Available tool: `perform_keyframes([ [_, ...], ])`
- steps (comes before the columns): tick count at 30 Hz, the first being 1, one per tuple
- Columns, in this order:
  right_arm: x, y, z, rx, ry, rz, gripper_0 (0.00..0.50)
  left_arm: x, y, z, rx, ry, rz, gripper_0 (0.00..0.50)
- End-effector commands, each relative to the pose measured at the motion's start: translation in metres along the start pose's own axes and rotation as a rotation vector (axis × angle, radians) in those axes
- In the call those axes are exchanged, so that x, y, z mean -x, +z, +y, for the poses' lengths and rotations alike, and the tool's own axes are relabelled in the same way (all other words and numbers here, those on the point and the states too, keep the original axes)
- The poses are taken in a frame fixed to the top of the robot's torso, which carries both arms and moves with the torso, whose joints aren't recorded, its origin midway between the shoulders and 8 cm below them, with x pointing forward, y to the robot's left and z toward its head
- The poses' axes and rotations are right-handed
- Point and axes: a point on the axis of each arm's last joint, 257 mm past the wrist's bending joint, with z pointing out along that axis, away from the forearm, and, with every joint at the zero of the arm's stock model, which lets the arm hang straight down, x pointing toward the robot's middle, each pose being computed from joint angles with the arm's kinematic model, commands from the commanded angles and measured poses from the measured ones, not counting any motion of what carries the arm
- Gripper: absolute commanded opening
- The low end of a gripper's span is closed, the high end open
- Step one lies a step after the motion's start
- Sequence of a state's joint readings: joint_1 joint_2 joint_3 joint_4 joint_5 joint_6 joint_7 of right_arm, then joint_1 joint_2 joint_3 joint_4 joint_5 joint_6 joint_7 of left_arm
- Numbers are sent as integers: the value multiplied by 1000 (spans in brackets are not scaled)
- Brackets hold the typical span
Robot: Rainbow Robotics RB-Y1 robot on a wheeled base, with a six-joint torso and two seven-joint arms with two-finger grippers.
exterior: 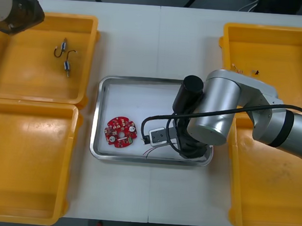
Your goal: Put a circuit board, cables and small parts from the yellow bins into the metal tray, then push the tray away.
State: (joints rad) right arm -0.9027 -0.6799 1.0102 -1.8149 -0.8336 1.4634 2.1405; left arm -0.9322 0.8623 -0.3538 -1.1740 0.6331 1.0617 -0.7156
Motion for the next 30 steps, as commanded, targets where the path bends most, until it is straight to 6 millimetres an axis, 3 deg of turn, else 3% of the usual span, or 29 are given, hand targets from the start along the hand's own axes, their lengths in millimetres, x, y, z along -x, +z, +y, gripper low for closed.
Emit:
perform_keyframes([
  [1, 23, -5, -13, -35, -56, -19, 0, 7, 5, -51, -72, 150, -54, 500],
  [4, 25, -5, -15, -40, -58, -20, 0, -1, 13, -60, -83, 178, -66, 500],
  [5, 26, -5, -15, -40, -59, -23, 83, -8, 20, -65, -86, 203, -76, 500],
  [6, 25, -5, -14, -39, -58, -23, 103, -9, 21, -65, -87, 205, -76, 500],
  [7, 27, -7, -15, -42, -58, -29, 230, -15, 27, -69, -97, 214, -80, 500],
  [8, 27, -7, -15, -42, -59, -28, 271, -16, 28, -70, -100, 215, -83, 500],
  [9, 26, -8, -16, -46, -56, -29, 271, -20, 32, -72, -104, 224, -82, 500],
  [10, 27, -9, -17, -48, -53, -31, 375, -21, 32, -73, -105, 227, -83, 500],
  [11, 28, -11, -18, -51, -47, -37, 375, -25, 34, -74, -107, 232, -79, 500],
  [12, 28, -13, -21, -56, -42, -41, 477, -28, 34, -77, -111, 237, -75, 500],
  [13, 28, -16, -23, -57, -35, -47, 500, -31, 35, -78, -111, 244, -72, 500],
  [18, 31, -31, -30, -60, -10, -77, 500, -40, 38, -79, -100, 280, -69, 500],
  [25, 20, -75, -42, -85, 18, -58, 500, -46, 53, -73, -105, 302, -88, 500],
  [30, 3, -110, -52, -90, 149, -94, 500, -52, 57, -75, -111, 306, -83, 500],
])
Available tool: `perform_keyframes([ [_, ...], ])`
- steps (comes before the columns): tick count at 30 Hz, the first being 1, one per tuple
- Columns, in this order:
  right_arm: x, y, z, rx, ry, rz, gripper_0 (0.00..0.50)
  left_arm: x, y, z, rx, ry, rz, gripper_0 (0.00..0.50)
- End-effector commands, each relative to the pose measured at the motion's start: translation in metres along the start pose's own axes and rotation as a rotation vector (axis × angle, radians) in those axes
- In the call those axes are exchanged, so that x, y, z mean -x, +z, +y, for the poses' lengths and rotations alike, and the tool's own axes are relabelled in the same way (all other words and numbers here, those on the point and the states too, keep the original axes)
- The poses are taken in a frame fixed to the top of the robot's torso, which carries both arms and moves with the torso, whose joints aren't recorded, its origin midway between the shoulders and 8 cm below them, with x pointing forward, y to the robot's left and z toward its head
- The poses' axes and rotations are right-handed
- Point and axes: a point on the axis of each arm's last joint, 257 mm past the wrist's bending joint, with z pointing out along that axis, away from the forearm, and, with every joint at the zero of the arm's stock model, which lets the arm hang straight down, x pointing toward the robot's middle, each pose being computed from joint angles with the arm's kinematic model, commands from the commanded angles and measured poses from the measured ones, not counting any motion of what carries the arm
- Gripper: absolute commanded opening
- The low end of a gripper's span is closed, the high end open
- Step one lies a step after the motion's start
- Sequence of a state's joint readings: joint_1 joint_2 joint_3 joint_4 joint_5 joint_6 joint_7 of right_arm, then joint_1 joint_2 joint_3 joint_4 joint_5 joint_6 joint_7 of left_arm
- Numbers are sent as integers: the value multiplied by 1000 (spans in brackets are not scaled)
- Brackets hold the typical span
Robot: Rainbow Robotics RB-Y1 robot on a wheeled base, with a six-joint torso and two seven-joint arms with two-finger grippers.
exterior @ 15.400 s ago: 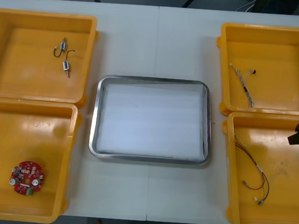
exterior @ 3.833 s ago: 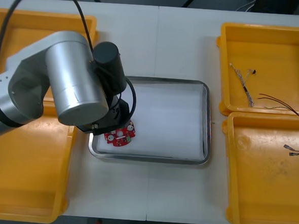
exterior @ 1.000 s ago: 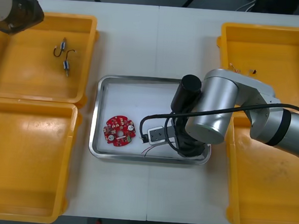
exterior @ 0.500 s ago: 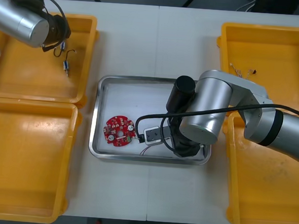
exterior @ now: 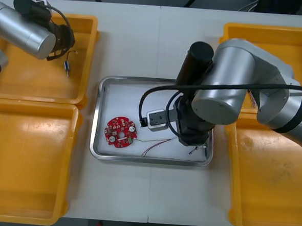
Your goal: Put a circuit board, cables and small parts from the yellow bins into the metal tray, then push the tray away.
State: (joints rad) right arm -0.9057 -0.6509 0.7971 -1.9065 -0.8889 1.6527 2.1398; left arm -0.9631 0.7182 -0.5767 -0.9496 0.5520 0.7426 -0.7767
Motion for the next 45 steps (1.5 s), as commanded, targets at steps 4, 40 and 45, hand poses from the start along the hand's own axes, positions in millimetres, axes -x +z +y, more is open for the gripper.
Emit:
perform_keyframes([
  [4, -21, -67, -40, -81, 224, -67, 500, 19, -6, -37, -46, 100, -38, 500],
  [40, -274, -137, -93, -149, 1490, 10, 500, -2, 8, -31, -45, 155, -26, 0],
  [45, -290, -130, -103, -184, 1479, 8, 500, 8, 5, -29, -43, 153, -39, 0],
])
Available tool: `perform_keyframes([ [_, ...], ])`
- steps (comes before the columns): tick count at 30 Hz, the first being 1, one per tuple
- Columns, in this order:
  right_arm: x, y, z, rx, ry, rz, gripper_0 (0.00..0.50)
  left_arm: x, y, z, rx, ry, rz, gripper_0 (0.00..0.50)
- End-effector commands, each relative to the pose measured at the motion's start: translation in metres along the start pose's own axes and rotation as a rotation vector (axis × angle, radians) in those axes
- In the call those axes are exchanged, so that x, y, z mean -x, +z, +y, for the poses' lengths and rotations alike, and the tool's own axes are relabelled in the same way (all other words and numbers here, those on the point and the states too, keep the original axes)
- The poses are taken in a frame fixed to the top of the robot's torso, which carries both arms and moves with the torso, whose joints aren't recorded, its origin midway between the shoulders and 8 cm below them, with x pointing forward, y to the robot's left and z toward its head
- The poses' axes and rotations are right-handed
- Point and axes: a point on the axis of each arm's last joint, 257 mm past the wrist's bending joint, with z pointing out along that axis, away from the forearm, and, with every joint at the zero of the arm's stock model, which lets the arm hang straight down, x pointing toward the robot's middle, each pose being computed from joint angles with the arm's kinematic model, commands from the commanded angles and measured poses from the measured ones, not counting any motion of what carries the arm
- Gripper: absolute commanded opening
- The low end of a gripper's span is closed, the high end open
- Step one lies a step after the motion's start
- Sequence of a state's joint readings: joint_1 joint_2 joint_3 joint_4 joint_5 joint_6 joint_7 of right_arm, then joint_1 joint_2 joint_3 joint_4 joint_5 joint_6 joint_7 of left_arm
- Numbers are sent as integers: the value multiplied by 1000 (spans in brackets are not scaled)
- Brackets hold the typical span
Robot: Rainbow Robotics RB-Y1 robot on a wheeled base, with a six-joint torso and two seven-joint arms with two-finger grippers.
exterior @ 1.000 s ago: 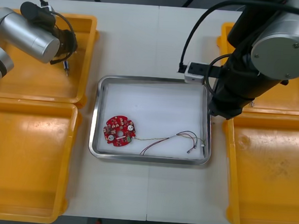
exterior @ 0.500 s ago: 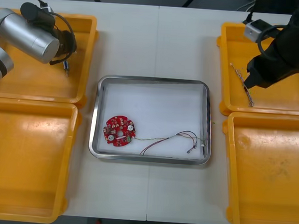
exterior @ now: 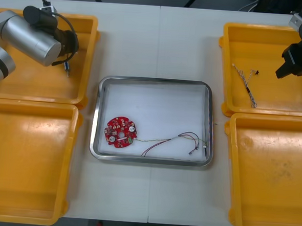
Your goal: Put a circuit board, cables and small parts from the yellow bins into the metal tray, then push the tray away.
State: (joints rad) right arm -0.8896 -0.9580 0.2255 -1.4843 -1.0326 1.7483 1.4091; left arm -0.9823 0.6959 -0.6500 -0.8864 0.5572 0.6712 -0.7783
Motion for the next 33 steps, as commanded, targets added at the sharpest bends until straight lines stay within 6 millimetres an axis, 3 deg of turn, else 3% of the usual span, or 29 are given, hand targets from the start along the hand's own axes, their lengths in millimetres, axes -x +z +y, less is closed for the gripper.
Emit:
perform_keyframes([
  [1, 11, -8, -36, -55, -54, -51, 500, 28, -8, -21, -30, 112, -43, 0],
  [7, 17, 10, -47, -40, -127, -65, 500, 53, -20, -18, -43, 56, -41, 0],
  [16, 24, 42, -49, -56, -203, -57, 500, 75, -48, 5, 2, 47, 15, 0],
  [21, 35, 69, -40, -50, -189, -62, 500, 79, -73, 18, 2, 90, 90, 0],
  [33, 50, 104, -12, -26, -169, -86, 500, 80, -148, 29, -2, 102, 321, 0],
])
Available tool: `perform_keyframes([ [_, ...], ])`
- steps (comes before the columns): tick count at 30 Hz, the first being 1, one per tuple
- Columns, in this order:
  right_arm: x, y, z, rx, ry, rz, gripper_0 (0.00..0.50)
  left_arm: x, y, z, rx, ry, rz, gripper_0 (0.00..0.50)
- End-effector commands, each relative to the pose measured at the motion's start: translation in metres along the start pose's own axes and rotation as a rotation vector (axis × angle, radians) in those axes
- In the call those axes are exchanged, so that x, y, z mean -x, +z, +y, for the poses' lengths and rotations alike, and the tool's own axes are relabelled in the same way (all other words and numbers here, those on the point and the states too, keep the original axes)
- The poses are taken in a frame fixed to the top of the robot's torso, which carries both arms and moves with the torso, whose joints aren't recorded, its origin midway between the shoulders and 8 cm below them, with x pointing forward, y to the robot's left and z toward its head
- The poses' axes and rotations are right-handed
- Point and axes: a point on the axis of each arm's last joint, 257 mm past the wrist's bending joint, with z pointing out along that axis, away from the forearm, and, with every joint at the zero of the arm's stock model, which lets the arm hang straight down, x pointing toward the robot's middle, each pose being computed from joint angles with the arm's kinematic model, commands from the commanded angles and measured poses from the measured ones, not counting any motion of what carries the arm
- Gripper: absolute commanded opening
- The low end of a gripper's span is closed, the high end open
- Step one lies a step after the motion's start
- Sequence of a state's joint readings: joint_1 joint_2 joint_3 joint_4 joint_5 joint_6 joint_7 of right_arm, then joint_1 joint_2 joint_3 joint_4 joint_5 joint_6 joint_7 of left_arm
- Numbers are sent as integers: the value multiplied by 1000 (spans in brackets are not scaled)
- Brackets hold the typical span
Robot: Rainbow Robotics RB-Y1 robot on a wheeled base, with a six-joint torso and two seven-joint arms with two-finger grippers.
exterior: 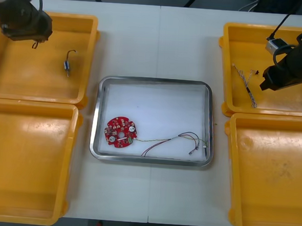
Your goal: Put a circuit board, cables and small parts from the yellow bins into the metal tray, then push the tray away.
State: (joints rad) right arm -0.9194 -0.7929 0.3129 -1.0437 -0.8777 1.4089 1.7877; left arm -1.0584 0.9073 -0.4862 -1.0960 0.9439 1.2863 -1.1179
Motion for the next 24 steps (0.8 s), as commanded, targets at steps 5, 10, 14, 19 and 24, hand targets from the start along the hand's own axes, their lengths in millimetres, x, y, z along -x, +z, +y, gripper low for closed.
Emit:
perform_keyframes([
  [5, 34, 0, 29, 17, -27, -51, 500, 18, -84, 6, 19, 27, 47, 0],
  [10, 33, 8, 40, 36, -30, -41, 500, -6, -97, 4, 45, 47, 129, 0],
  [14, 32, 10, 41, 33, -35, -37, 500, -15, -103, 1, 46, 39, 166, 0],
  [19, 29, 20, 42, 31, -34, -49, 500, -26, -108, -13, 5, -30, 204, 0],
  [24, 29, 24, 44, 31, -30, -55, 500, -36, -104, -38, -25, -52, 225, 0],
])
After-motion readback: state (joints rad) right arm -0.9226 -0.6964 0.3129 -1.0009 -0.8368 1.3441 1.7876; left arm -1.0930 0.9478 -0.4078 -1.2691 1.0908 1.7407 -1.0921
